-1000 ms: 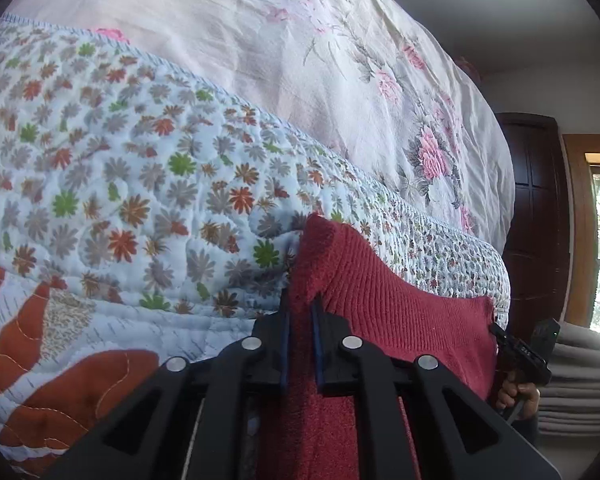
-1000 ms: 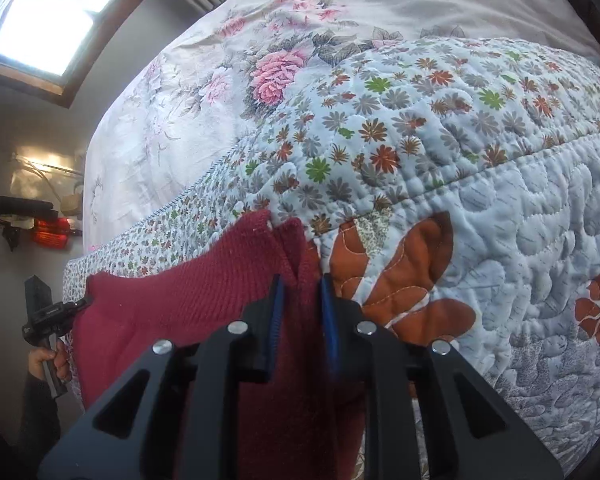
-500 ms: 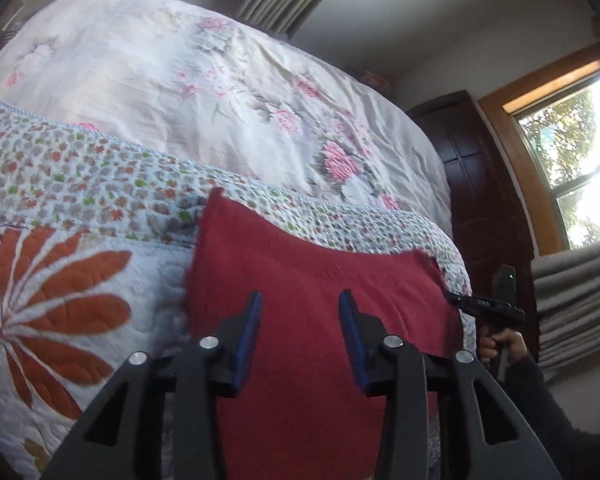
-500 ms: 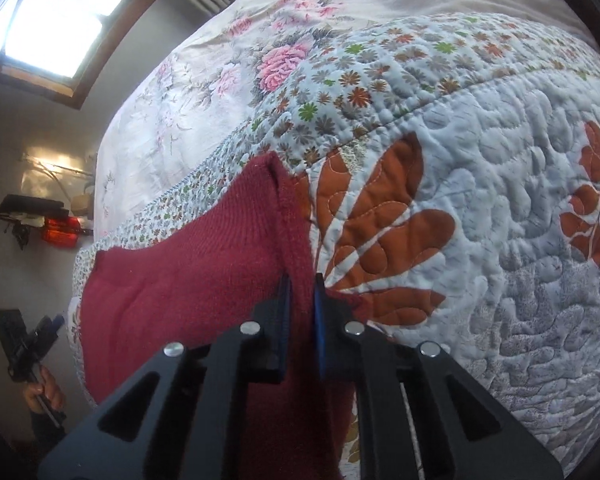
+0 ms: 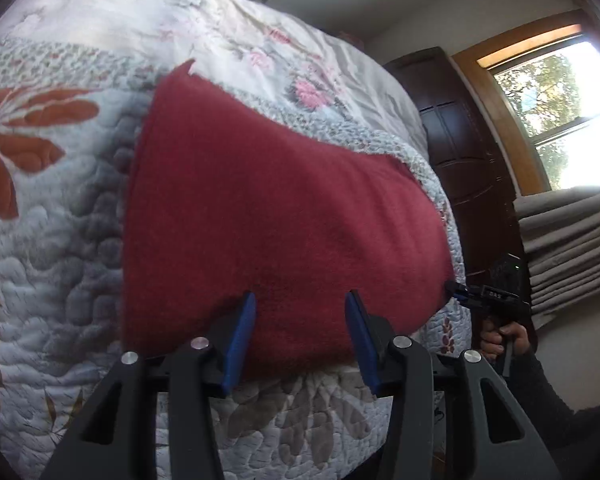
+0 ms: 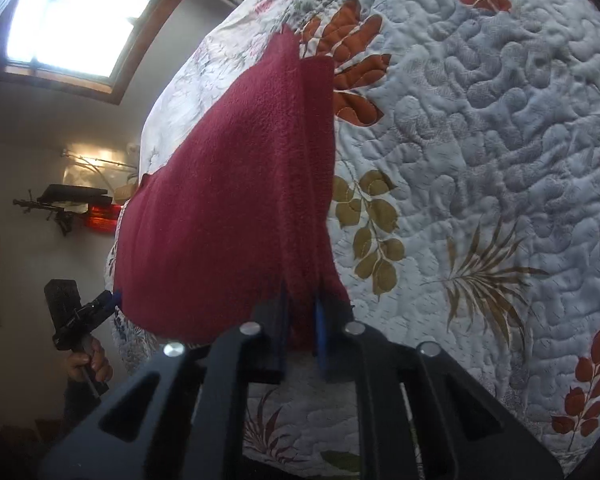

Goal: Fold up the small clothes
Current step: 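Lower the folded sweater onto the bedspread and open both grippers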

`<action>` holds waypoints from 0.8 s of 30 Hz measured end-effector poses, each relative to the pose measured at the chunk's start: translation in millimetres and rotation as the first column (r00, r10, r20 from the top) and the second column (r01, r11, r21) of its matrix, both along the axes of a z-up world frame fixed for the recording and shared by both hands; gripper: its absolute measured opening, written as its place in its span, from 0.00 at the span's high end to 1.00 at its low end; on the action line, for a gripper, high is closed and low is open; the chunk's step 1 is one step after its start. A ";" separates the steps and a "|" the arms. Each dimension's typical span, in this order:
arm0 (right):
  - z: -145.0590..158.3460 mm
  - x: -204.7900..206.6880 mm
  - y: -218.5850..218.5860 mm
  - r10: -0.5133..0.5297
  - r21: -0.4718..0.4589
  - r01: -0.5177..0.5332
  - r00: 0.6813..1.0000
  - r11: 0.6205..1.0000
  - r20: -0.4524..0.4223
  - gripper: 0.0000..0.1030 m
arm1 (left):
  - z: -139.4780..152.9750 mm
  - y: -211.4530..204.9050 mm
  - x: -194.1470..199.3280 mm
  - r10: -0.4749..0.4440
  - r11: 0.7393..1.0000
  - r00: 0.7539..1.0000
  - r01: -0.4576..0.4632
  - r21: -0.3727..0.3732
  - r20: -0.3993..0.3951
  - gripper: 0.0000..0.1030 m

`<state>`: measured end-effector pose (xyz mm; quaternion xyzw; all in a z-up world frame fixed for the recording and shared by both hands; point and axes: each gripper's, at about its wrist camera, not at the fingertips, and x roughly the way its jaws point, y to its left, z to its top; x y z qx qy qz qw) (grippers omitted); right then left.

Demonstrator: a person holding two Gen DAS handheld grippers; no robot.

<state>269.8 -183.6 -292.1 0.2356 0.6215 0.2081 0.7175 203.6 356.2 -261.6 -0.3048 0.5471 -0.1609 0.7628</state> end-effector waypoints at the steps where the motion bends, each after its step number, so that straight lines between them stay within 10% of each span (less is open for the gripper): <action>1: -1.7 -3.5 -2.4 -0.008 -0.004 0.008 1.000 1.000 -0.004 0.92 | -7.7 2.6 -0.5 0.013 1.000 1.000 -0.013 -0.017 -0.017 0.55; 6: -30.7 -16.4 -7.0 -0.027 -0.026 0.025 0.996 0.999 -0.081 0.87 | -22.8 12.3 -12.0 0.057 0.995 0.996 -0.062 -0.077 -0.064 0.59; 8: -11.1 -21.4 -2.0 -0.026 -0.024 0.026 1.000 0.999 -0.013 0.70 | -10.5 19.8 -19.5 0.081 0.991 0.995 -0.086 -0.098 -0.061 0.55; 10: 12.3 -30.8 4.9 -0.015 -0.055 0.019 0.998 0.998 0.061 0.49 | 6.0 32.3 -28.1 0.105 0.988 0.994 -0.108 -0.112 -0.033 0.40; 14: 58.7 -55.9 41.9 0.124 -0.281 -0.059 0.968 0.958 0.220 0.45 | 22.9 64.6 -36.4 0.153 0.982 0.986 -0.158 -0.100 -0.060 0.10; 24: 89.9 -177.0 265.6 0.755 -0.743 -0.316 0.540 0.591 0.372 0.25 | -10.9 122.5 26.0 0.160 0.917 0.966 -0.221 -0.331 -0.202 0.04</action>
